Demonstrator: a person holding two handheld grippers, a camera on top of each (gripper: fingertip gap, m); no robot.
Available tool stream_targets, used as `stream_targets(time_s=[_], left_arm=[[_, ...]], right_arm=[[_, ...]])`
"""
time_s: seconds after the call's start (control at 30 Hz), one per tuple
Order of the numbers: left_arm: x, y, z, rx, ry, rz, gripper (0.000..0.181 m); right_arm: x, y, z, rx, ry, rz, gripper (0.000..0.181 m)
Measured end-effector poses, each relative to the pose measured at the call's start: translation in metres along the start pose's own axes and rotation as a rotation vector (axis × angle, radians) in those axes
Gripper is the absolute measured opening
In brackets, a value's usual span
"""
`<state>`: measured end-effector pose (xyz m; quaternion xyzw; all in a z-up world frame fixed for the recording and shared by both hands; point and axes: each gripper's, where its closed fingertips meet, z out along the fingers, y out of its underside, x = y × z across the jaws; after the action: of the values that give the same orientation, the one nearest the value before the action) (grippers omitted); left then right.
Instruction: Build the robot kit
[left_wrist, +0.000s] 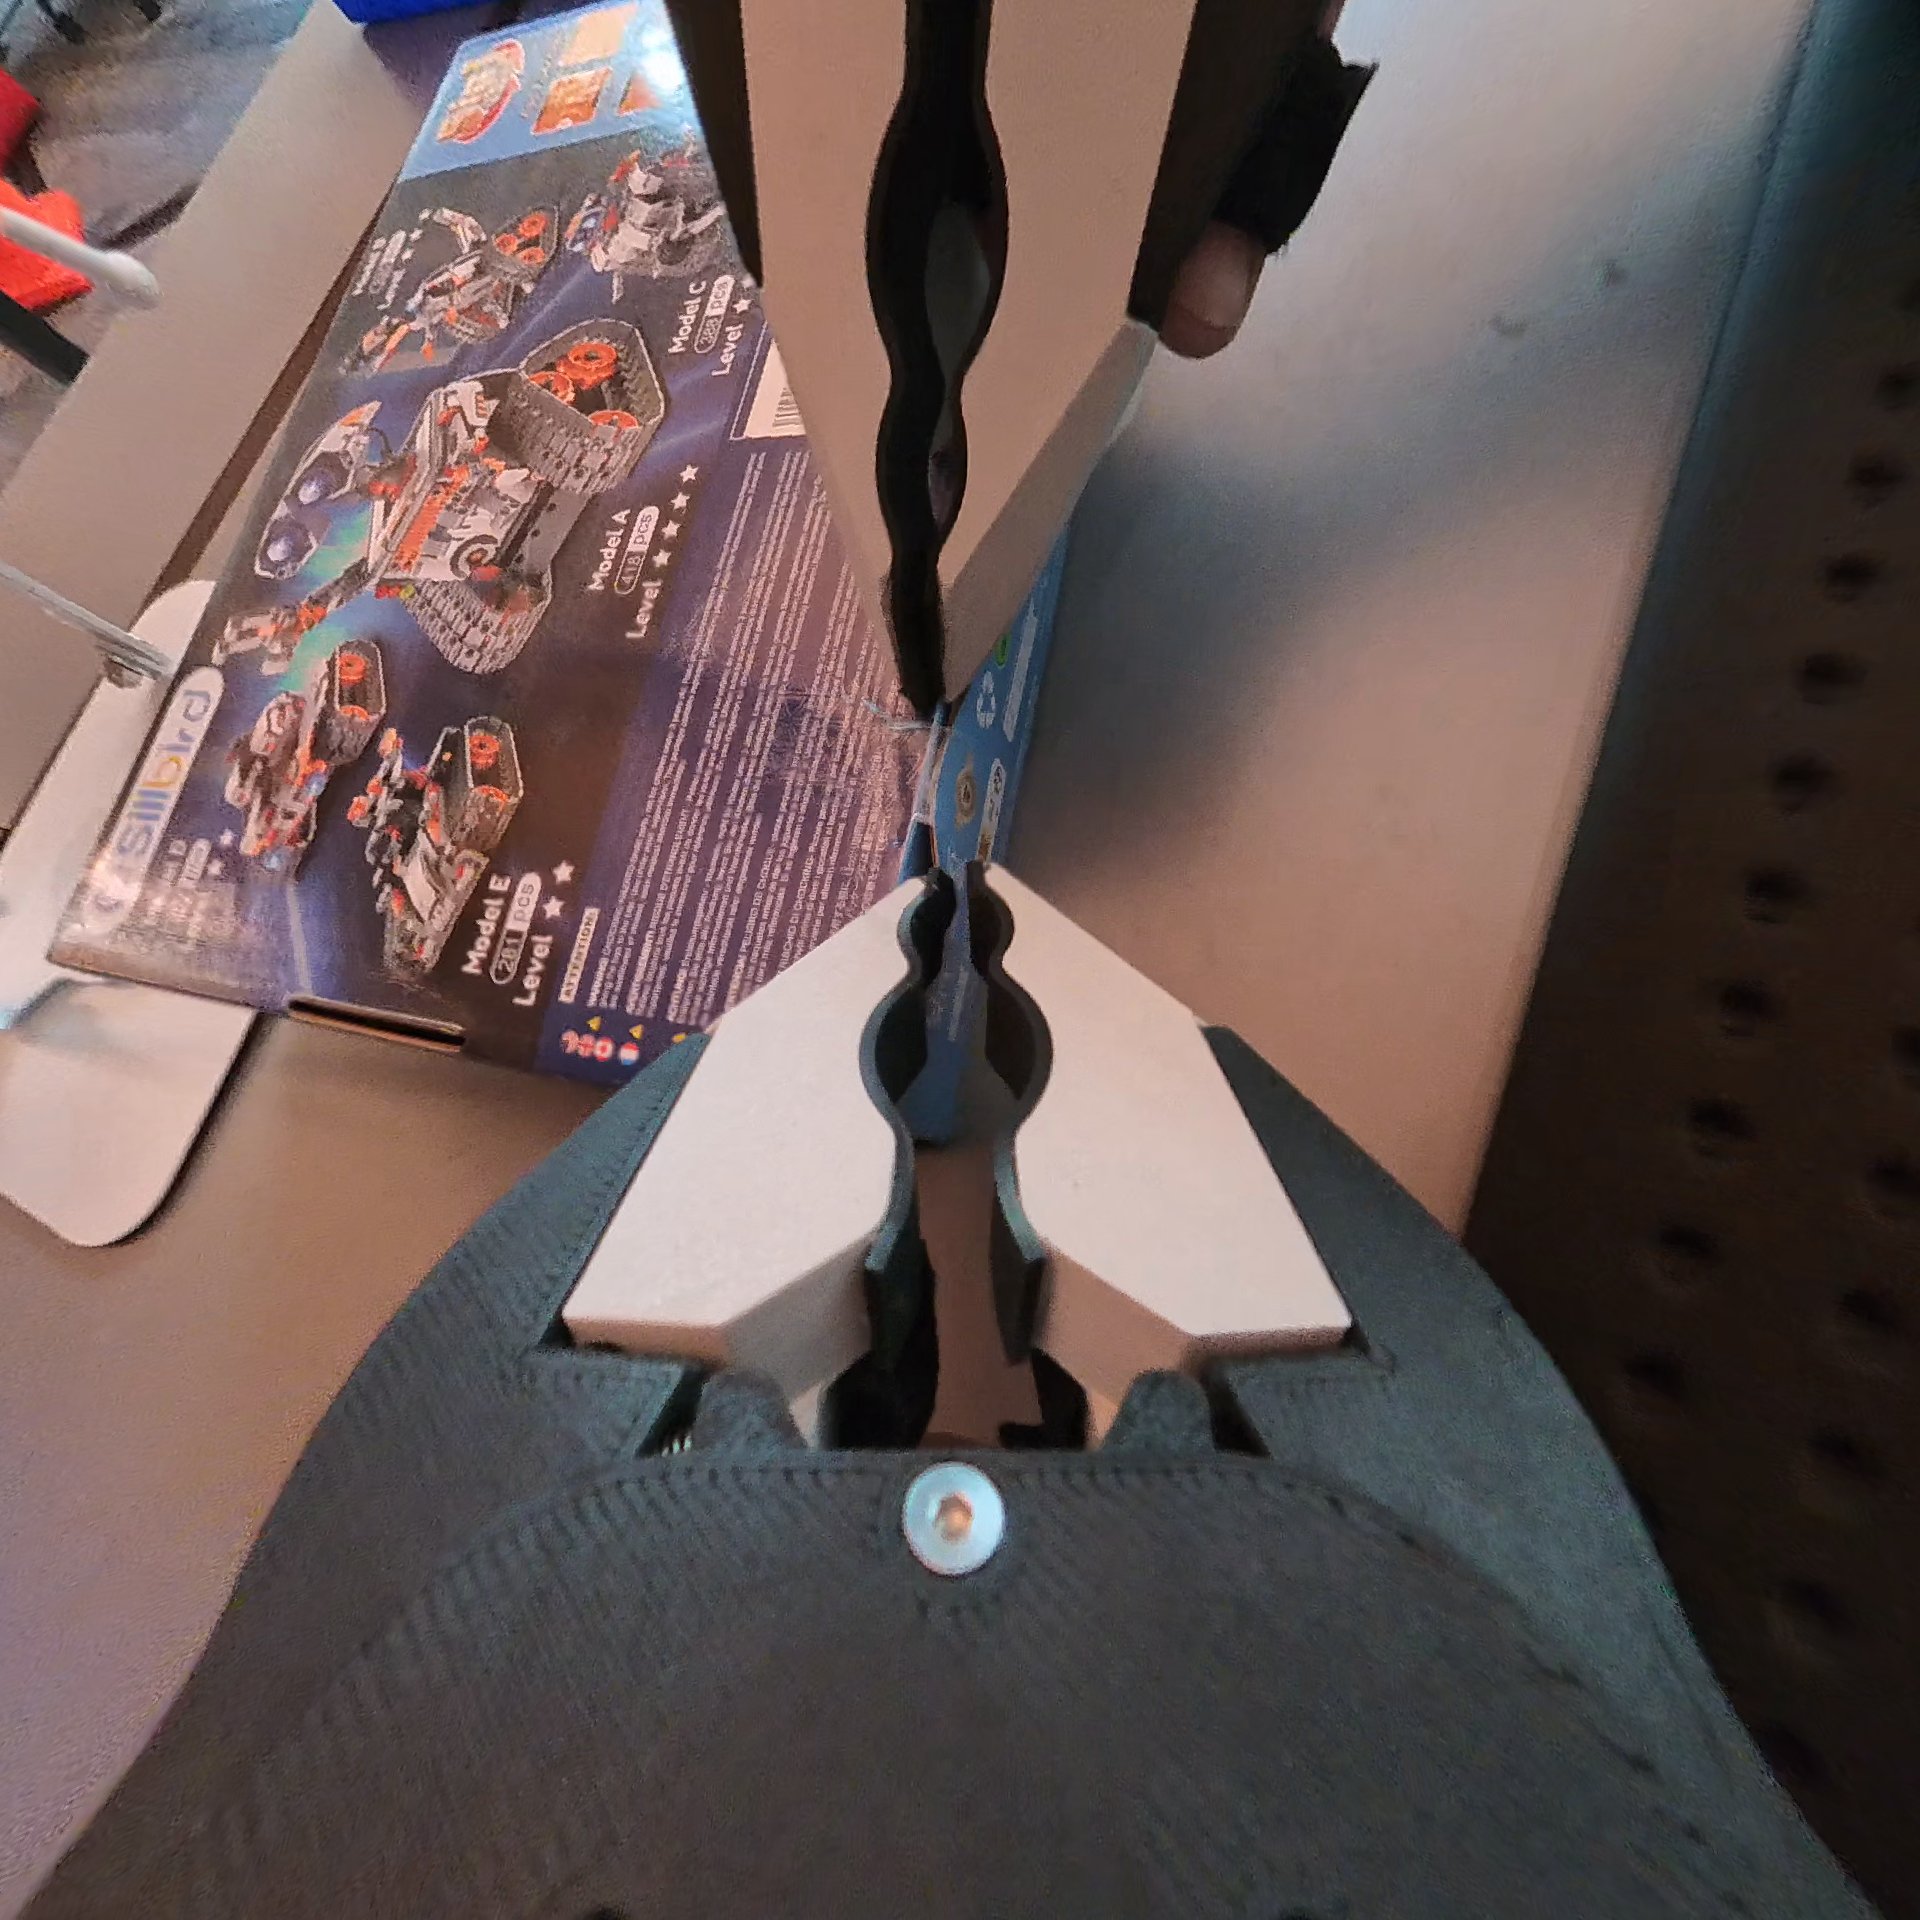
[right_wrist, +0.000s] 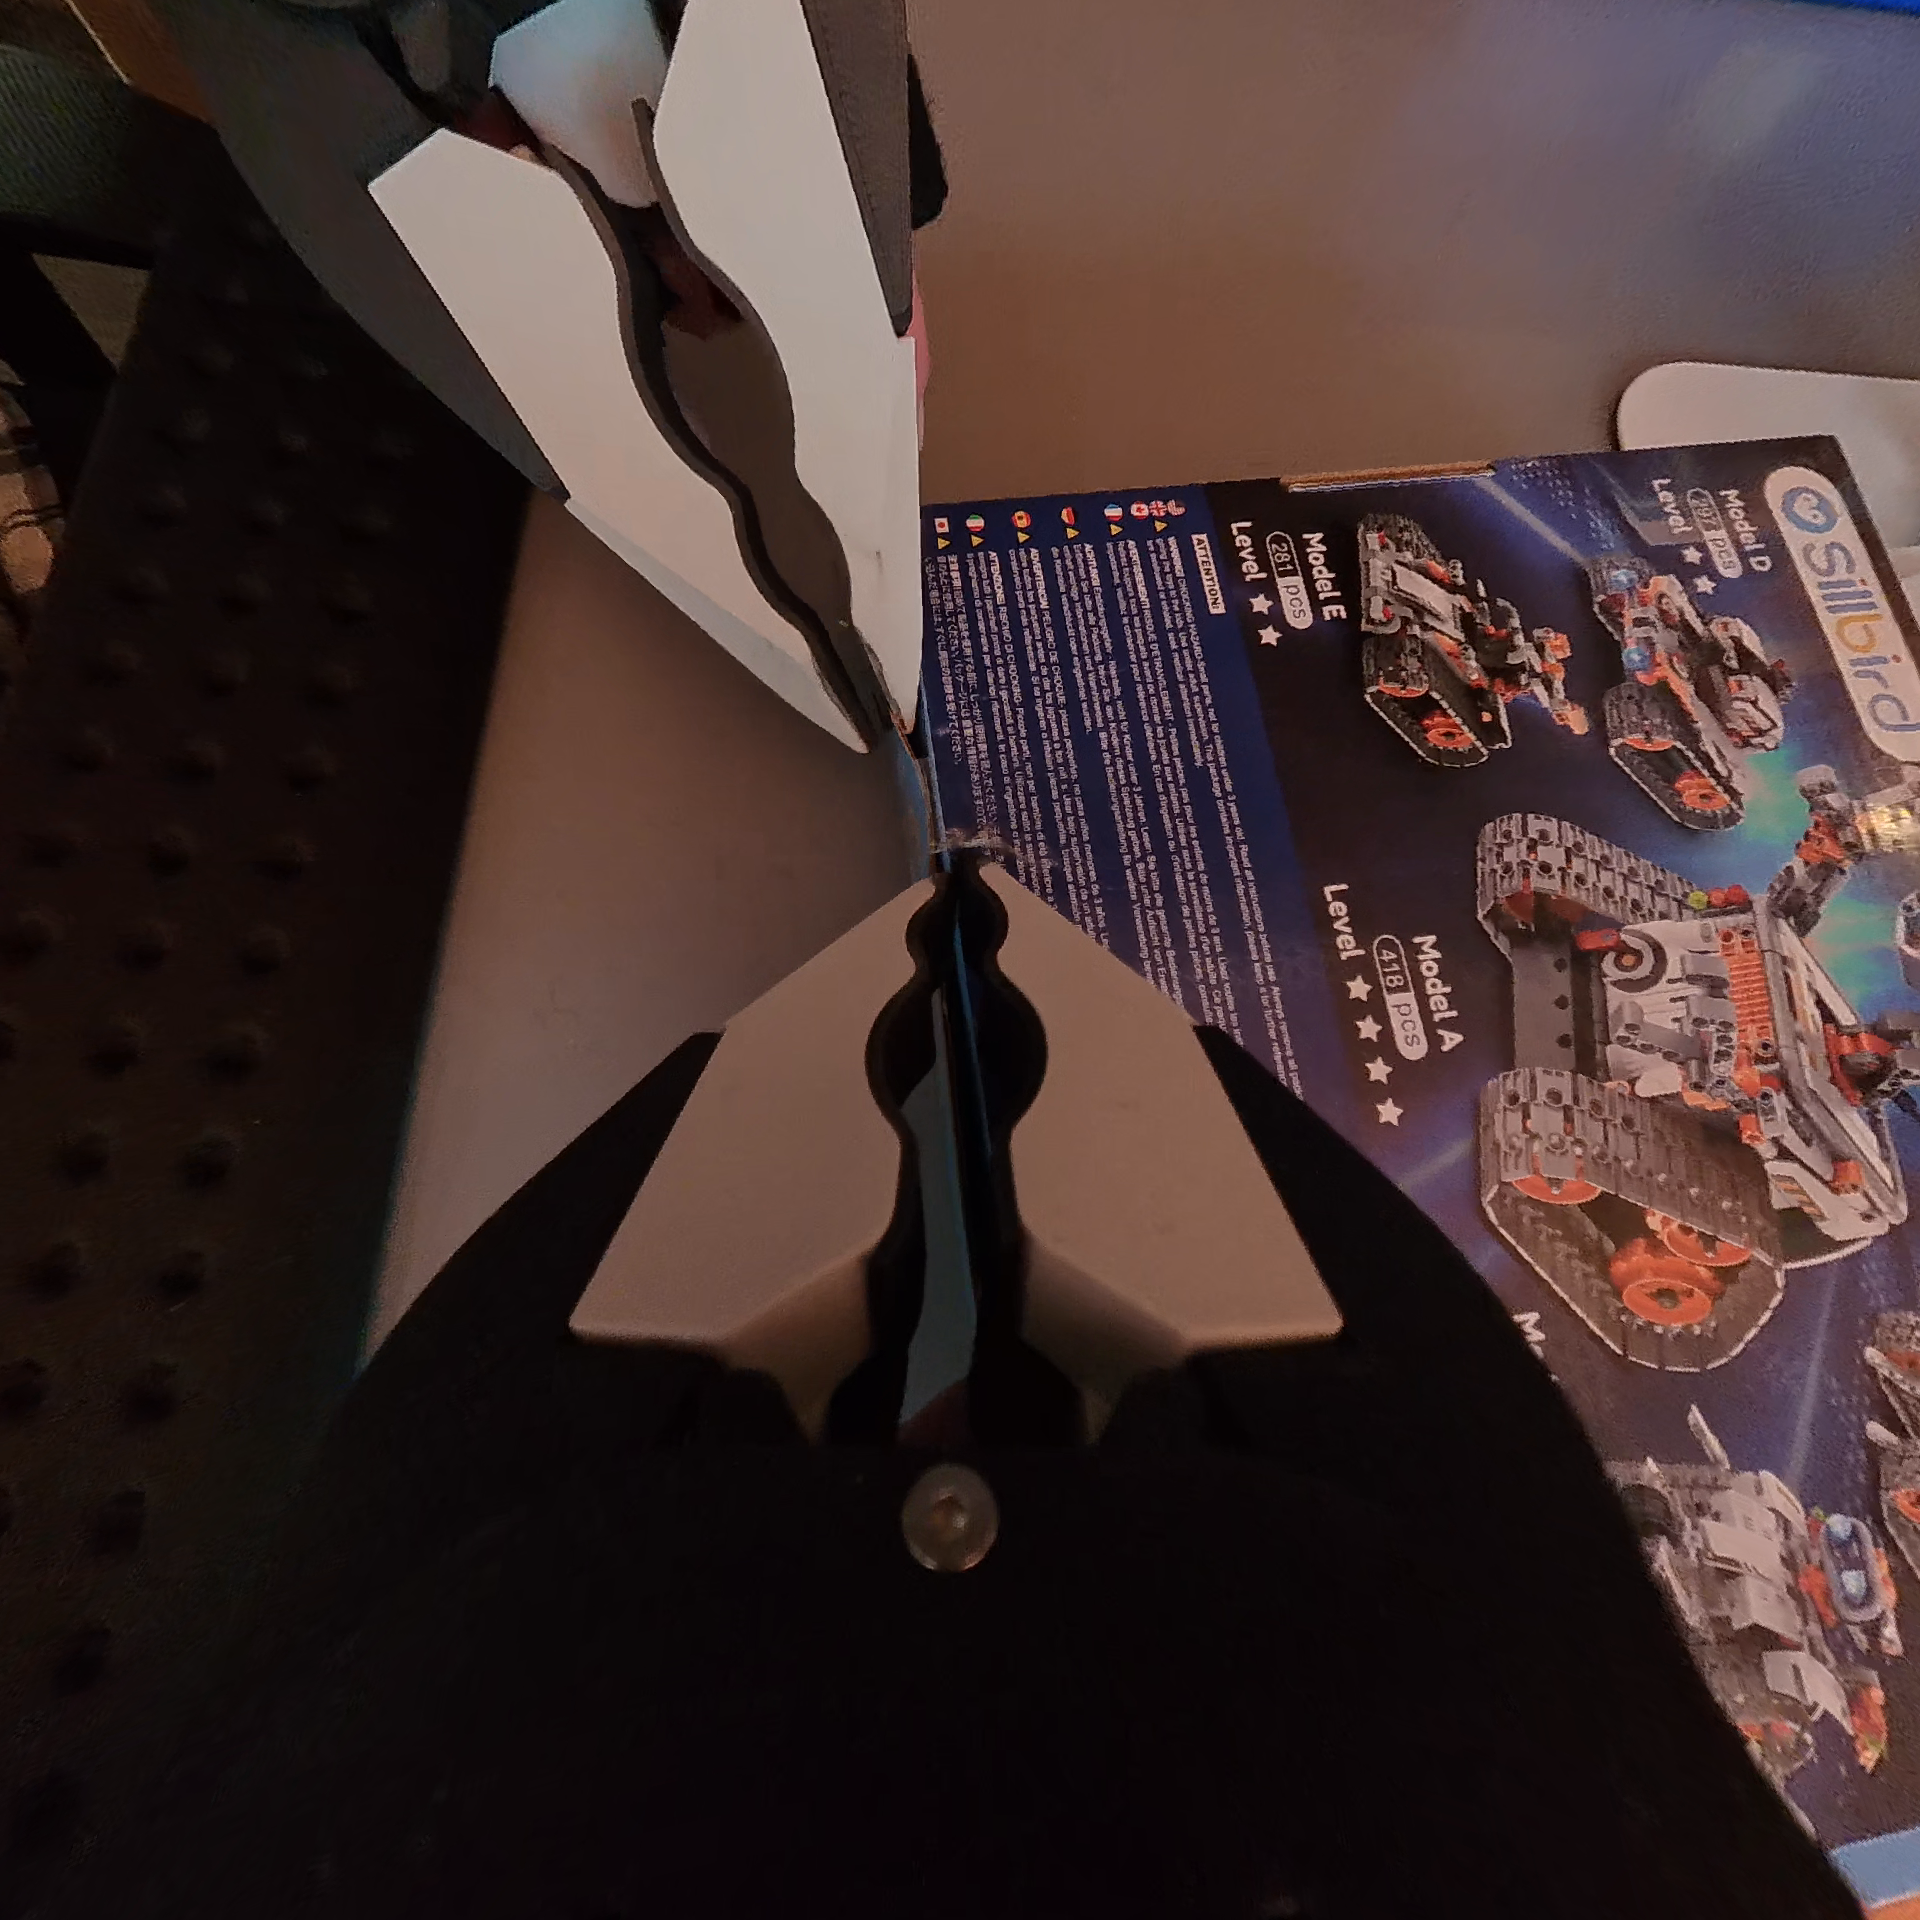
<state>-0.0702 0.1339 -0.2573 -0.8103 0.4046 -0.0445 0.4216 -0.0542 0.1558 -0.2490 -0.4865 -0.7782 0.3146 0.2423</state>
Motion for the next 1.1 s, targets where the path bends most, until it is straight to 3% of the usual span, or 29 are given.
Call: stream_targets(time_s=[1.1], left_arm=[[-0.001, -0.006, 0.013, 0.014, -0.008, 0.104, 0.0]], right_arm=[[0.005, -0.002, 0.007, -0.004, 0.037, -0.048, 0.0]])
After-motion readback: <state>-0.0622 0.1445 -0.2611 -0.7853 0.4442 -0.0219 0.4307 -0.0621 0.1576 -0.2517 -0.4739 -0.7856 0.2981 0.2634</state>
